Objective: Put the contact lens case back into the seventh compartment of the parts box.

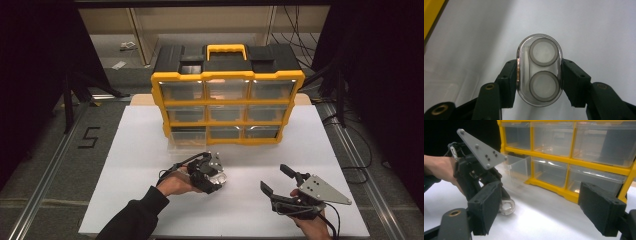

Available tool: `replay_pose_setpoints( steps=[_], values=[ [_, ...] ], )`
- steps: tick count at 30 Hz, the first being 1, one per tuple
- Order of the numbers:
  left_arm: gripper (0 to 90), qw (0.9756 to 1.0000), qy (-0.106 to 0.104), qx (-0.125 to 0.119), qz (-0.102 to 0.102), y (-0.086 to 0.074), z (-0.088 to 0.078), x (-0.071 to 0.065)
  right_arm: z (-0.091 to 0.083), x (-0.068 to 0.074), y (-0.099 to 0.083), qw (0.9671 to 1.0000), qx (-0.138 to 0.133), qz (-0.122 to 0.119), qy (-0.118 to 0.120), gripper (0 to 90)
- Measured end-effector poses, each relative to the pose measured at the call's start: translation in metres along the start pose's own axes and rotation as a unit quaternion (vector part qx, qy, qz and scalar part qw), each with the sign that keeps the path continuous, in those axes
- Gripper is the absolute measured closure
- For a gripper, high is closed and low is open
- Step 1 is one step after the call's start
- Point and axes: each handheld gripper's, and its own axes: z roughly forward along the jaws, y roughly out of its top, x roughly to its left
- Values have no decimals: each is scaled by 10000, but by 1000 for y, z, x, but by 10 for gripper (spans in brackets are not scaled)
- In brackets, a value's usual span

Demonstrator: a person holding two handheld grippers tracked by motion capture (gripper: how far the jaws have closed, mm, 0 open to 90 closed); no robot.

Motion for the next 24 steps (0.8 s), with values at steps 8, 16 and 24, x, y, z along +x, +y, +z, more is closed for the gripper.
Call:
replay_pose_setpoints(
  steps=[8, 16, 24],
  values=[
    [493, 10000, 12, -17, 29, 1, -3, -3, 0, 0, 0, 10000, -9, -8, -7, 200],
    [493, 9999, 64, -120, 23, 1, -10, -5, 0, 0, 0, 10000, -1, -5, -9, 200],
    [493, 9988, 260, -413, 32, 1, -23, -7, 0, 0, 0, 10000, -1, -5, -15, 200]
  ],
)
